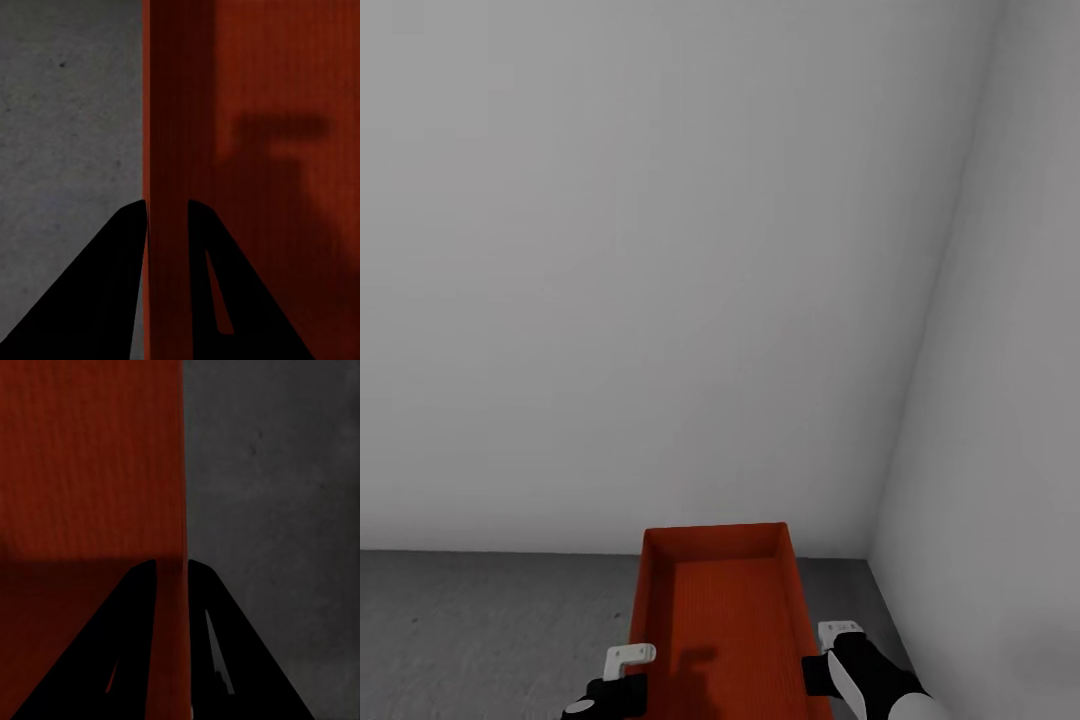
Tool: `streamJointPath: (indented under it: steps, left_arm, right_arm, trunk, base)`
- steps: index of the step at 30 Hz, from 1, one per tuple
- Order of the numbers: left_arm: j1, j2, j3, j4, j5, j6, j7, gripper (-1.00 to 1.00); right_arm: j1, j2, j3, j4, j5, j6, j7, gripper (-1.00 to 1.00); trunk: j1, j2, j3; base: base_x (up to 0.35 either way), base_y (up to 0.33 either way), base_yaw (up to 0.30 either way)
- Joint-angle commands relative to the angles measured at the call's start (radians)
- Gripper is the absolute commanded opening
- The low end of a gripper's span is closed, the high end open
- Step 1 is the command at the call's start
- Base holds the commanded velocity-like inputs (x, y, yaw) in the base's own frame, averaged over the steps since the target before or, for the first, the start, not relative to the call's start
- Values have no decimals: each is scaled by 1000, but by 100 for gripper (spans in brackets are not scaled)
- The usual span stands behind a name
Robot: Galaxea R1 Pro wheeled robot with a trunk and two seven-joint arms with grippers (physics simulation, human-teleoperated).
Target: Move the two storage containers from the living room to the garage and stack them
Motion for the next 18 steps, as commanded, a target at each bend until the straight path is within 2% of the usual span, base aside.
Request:
streamJointPath:
  steps: [1,5,18]
  left_arm:
    - [-1,32,-8,-1,14,0,-22,-100]
    - [-1,32,-8,-1,14,0,-22,-100]
    - [-1,32,-7,1,14,1,-21,-100]
  right_arm:
    - [-1,-9,-1,-2,-26,4,57,-100]
    - [-1,-9,-1,-2,-26,4,57,-100]
    - [-1,-9,0,-2,-26,4,57,-100]
  trunk:
    - [0,-1,-2]
    - [0,-1,-5]
    - [50,-92,-47]
  base:
    - [0,0,0]
    - [0,0,0]
    - [0,0,0]
